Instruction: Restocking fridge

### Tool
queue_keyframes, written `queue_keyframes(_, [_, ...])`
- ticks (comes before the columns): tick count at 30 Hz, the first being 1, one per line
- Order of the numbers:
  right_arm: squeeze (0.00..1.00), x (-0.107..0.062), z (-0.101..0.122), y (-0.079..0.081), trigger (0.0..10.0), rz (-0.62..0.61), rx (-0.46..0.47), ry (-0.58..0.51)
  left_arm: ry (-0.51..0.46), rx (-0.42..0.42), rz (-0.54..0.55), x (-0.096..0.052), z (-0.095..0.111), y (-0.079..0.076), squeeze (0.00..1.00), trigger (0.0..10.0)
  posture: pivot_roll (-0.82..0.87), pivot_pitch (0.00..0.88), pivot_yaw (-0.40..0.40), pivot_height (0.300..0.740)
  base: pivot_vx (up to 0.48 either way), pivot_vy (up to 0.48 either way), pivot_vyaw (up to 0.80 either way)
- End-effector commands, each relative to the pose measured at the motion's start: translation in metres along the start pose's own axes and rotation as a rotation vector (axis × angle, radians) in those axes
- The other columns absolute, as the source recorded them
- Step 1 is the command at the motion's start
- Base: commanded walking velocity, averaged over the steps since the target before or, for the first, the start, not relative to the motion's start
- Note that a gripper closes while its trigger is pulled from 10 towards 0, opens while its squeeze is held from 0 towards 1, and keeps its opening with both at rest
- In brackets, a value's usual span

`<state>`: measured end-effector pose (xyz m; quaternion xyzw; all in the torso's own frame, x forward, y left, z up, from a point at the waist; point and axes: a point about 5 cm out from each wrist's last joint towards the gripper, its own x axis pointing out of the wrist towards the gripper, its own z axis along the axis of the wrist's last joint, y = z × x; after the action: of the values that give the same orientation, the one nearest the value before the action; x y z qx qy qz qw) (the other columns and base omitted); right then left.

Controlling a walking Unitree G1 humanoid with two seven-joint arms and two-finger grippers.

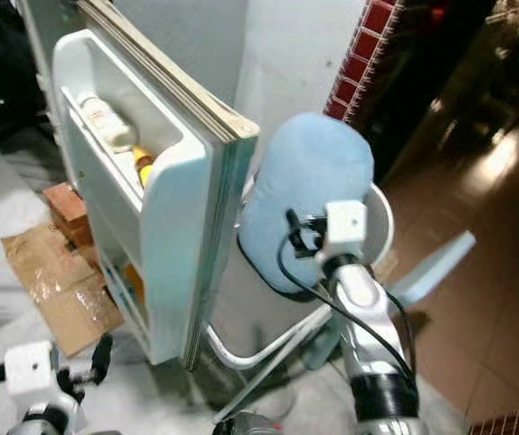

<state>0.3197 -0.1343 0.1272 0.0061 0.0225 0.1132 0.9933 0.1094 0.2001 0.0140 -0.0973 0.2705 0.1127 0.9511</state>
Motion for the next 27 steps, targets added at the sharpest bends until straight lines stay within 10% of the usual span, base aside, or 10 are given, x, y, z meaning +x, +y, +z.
queue_keyframes(1, [0.00, 0.003, -0.001, 0.000, 10.0, 0.004, 0.011, 0.036, 0.011, -0.032, -0.009, 0.001, -0.002, -0.005, 0.00, 10.0, 0.20, 0.000, -0.228, 0.716, 0.000, 0.000, 0.00])
queue_keyframes(4, [0.00, 0.007, 0.009, 0.013, 10.0, 0.097, 0.018, 0.029, 0.015, -0.023, -0.013, 0.000, -0.003, -0.006, 0.00, 10.0, 0.21, 0.000, -0.234, 0.716, 0.000, 0.000, 0.00])
queue_keyframes(8, [0.00, -0.035, 0.042, 0.063, 10.0, 0.791, 0.197, 0.035, 0.026, -0.022, -0.024, 0.002, 0.000, -0.008, 0.00, 10.0, 0.20, 0.000, -0.233, 0.716, 0.000, 0.000, 0.00])
queue_keyframes(14, [0.00, -0.079, 0.073, 0.056, 10.0, 1.234, 0.368, 0.079, 0.054, -0.038, -0.038, 0.006, -0.002, -0.009, 0.00, 10.0, 0.19, 0.000, -0.229, 0.716, 0.000, 0.000, 0.00])
queue_keyframes(27, [0.00, -0.051, -0.032, -0.003, 10.0, 0.635, -0.077, 0.427, 0.065, -0.026, -0.025, 0.010, 0.000, -0.007, 0.00, 10.0, 0.19, 0.000, -0.225, 0.716, 0.000, 0.000, 0.00])
